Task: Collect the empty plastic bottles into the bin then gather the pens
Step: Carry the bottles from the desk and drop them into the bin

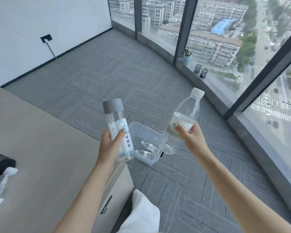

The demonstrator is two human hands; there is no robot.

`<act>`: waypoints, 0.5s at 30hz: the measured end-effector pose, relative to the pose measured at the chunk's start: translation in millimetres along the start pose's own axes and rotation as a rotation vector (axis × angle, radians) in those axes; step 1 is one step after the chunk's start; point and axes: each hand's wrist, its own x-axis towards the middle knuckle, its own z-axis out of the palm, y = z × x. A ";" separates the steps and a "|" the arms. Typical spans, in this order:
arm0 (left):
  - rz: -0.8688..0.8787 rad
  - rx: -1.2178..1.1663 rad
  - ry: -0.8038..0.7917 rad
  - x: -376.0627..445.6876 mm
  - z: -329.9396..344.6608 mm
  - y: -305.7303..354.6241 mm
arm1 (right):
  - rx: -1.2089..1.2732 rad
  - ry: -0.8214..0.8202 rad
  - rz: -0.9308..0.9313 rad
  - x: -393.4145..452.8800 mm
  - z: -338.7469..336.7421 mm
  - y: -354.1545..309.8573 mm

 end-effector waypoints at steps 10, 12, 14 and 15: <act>-0.017 0.067 -0.053 133.5 35.4 30.4 | -0.037 0.088 0.035 117.3 26.8 -24.0; -0.034 0.071 -0.075 152.9 37.3 32.4 | -0.053 0.087 0.041 134.3 34.0 -25.4; -0.041 0.071 -0.082 168.2 38.0 33.5 | -0.073 0.072 0.057 150.0 41.6 -23.7; -0.049 0.065 -0.077 174.9 37.9 33.0 | -0.082 0.067 0.065 158.1 45.4 -21.2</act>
